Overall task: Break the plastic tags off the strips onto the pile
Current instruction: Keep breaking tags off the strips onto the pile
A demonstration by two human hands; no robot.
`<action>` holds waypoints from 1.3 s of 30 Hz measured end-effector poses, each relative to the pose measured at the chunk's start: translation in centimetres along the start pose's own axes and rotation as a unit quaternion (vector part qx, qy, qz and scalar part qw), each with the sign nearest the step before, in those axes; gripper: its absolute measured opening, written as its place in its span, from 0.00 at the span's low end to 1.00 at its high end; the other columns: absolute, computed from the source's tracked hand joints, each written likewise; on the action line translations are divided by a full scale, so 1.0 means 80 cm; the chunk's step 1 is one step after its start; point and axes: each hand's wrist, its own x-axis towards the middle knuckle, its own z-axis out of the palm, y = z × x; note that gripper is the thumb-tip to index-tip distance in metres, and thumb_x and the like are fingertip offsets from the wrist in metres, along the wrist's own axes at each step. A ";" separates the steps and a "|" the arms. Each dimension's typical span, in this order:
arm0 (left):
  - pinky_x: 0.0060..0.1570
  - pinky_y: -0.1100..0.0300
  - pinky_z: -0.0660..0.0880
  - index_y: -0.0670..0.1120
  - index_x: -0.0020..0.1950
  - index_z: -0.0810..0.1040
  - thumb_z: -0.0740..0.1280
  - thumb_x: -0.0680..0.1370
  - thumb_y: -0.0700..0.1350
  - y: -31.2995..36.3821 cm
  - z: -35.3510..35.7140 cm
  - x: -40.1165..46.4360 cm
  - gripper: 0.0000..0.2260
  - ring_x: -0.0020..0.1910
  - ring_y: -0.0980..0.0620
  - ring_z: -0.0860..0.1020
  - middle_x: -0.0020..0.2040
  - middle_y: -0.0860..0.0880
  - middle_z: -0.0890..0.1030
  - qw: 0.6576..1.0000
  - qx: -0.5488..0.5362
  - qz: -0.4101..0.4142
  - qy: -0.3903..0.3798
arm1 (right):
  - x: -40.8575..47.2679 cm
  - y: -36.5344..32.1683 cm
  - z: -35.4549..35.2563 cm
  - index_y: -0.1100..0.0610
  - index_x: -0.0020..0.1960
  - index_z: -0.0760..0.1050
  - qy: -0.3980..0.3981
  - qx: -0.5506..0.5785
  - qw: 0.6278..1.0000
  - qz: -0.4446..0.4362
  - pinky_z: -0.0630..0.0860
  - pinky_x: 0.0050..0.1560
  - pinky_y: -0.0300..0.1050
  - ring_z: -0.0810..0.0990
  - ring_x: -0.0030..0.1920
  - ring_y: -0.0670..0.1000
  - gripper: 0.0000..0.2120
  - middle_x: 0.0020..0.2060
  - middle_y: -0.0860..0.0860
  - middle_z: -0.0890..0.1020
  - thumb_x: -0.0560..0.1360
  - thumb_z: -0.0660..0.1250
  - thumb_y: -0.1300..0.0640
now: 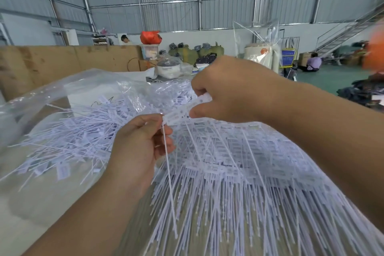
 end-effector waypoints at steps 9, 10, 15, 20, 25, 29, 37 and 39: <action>0.26 0.62 0.75 0.47 0.42 0.78 0.61 0.82 0.37 0.018 -0.013 0.000 0.12 0.24 0.55 0.74 0.29 0.50 0.77 0.985 0.014 0.143 0.095 | 0.016 0.004 0.007 0.48 0.60 0.72 -0.053 -0.027 0.998 0.035 0.71 0.45 0.46 0.73 0.47 0.51 0.27 0.47 0.44 0.76 0.72 0.57 0.29; 0.27 0.62 0.75 0.48 0.41 0.78 0.61 0.81 0.37 0.020 -0.018 0.002 0.12 0.24 0.55 0.74 0.30 0.49 0.77 0.985 0.007 0.143 0.099 | 0.014 0.006 0.011 0.49 0.65 0.70 -0.073 -0.016 0.996 0.048 0.70 0.48 0.47 0.72 0.51 0.52 0.31 0.52 0.47 0.75 0.72 0.57 0.29; 0.28 0.61 0.74 0.49 0.39 0.79 0.63 0.81 0.38 0.021 -0.030 0.010 0.12 0.26 0.53 0.72 0.30 0.49 0.74 0.987 -0.012 0.119 0.109 | 0.005 0.010 0.019 0.52 0.40 0.67 -0.019 0.011 0.998 0.062 0.62 0.39 0.45 0.69 0.36 0.50 0.23 0.32 0.45 0.67 0.74 0.59 0.32; 0.24 0.62 0.73 0.47 0.41 0.78 0.63 0.81 0.38 0.016 -0.030 0.012 0.10 0.22 0.54 0.70 0.27 0.50 0.75 0.991 -0.012 0.086 0.104 | 0.006 -0.007 0.008 0.54 0.30 0.64 0.079 0.014 0.996 0.037 0.62 0.29 0.42 0.67 0.30 0.48 0.24 0.26 0.48 0.67 0.76 0.63 0.38; 0.23 0.63 0.70 0.47 0.41 0.76 0.69 0.76 0.40 0.012 -0.026 0.013 0.05 0.21 0.55 0.67 0.26 0.51 0.72 0.998 -0.053 0.027 0.018 | 0.012 -0.011 -0.016 0.56 0.32 0.67 0.029 0.028 0.999 0.023 0.71 0.34 0.47 0.73 0.35 0.55 0.22 0.30 0.51 0.70 0.77 0.60 0.42; 0.22 0.65 0.69 0.47 0.41 0.75 0.72 0.66 0.45 0.009 -0.030 0.017 0.08 0.20 0.57 0.66 0.26 0.52 0.71 0.997 -0.070 -0.030 -0.030 | 0.012 -0.012 -0.029 0.56 0.31 0.66 -0.035 0.057 0.997 0.041 0.64 0.30 0.43 0.69 0.31 0.52 0.22 0.29 0.51 0.70 0.76 0.63 0.42; 0.21 0.69 0.68 0.47 0.43 0.76 0.67 0.79 0.41 0.006 -0.042 0.029 0.05 0.19 0.60 0.65 0.24 0.53 0.70 0.995 -0.074 -0.055 0.048 | -0.014 -0.004 -0.001 0.52 0.63 0.72 -0.205 0.037 0.963 0.173 0.75 0.54 0.51 0.76 0.56 0.53 0.31 0.59 0.48 0.76 0.72 0.60 0.29; 0.21 0.69 0.68 0.47 0.44 0.75 0.66 0.79 0.42 0.004 -0.038 0.027 0.04 0.19 0.59 0.65 0.24 0.53 0.70 0.993 -0.088 -0.053 0.048 | -0.024 -0.007 0.012 0.50 0.62 0.72 -0.183 -0.002 0.966 0.184 0.75 0.50 0.51 0.77 0.54 0.53 0.30 0.56 0.47 0.77 0.72 0.59 0.29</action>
